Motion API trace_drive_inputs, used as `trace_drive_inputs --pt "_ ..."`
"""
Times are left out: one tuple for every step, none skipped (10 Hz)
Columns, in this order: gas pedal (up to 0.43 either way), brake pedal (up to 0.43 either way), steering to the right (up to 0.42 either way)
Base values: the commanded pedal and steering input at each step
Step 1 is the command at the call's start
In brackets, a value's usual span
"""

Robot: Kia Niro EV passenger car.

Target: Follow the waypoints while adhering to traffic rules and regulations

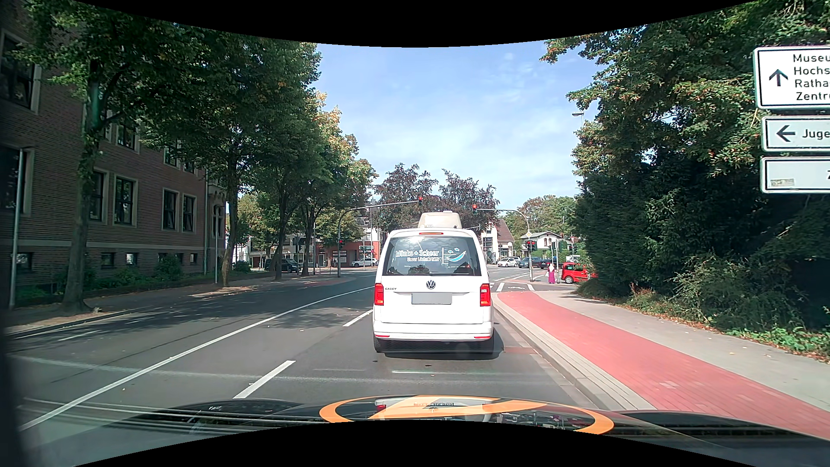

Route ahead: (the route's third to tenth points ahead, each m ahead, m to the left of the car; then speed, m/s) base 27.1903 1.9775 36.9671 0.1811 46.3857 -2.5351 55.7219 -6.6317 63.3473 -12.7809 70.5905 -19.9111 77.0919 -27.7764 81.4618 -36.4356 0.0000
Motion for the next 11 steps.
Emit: trace_drive_inputs --pt "0.0 0.183 0.001" --pt "0.0 0.183 0.001" --pt "0.0 0.183 0.001" --pt "0.0 0.183 0.001" --pt "0.0 0.183 0.001" --pt "0.0 0.183 0.001" --pt "0.0 0.183 0.001" --pt "0.0 0.183 0.001" --pt "0.0 0.183 0.001" --pt "0.0 0.183 0.001" --pt "0.0 0.183 0.001"
